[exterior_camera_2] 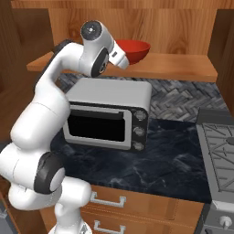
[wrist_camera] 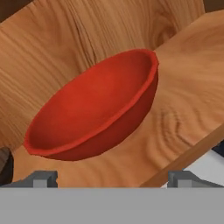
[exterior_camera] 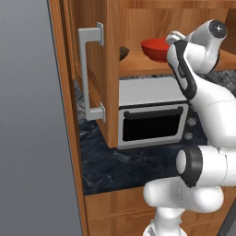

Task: Take the smaller bowl and place it next to the appetizer plate on the dining counter , and place the larger bowl next to the plate with cooked food.

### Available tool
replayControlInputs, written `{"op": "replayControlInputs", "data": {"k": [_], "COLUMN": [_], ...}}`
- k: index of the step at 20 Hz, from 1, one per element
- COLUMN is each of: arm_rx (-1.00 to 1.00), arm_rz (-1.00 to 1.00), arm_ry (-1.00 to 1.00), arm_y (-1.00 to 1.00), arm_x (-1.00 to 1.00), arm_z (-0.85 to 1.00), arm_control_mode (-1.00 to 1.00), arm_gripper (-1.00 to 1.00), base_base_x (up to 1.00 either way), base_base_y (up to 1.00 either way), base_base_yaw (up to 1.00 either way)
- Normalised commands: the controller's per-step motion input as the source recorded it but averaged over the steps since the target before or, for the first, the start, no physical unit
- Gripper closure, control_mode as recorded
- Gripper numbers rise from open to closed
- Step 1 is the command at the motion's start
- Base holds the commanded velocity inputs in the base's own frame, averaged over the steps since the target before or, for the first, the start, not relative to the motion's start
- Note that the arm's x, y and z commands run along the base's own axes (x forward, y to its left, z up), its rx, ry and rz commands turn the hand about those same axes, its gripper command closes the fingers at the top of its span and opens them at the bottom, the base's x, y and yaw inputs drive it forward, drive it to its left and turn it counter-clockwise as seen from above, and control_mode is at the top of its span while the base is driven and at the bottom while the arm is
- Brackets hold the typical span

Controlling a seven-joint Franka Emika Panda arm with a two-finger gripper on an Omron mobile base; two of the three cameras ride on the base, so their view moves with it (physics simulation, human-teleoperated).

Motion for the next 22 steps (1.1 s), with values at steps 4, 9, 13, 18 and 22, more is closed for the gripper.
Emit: {"op": "replayControlInputs", "data": {"k": [4,9,13,18,22], "arm_rx": [0.02,0.0,0.0,0.0,0.0], "arm_rz": [0.0,0.0,0.0,0.0,-0.01], "arm_ry": [0.0,0.02,0.12,0.17,0.14], "arm_y": [-0.3,-0.1,0.0,0.0,0.0], "arm_x": [0.4,0.42,0.5,0.5,0.49], "arm_z": [0.0,-0.06,-0.2,-0.27,-0.16], "arm_control_mode": [-1.0,-1.0,-1.0,-1.0,-1.0], "arm_gripper": [-1.0,-1.0,-1.0,-1.0,-1.0], "base_base_x": [0.0,0.0,0.0,0.0,0.0], "base_base_y": [0.0,0.0,0.0,0.0,0.0], "base_base_yaw": [0.0,0.0,0.0,0.0,0.0]}}
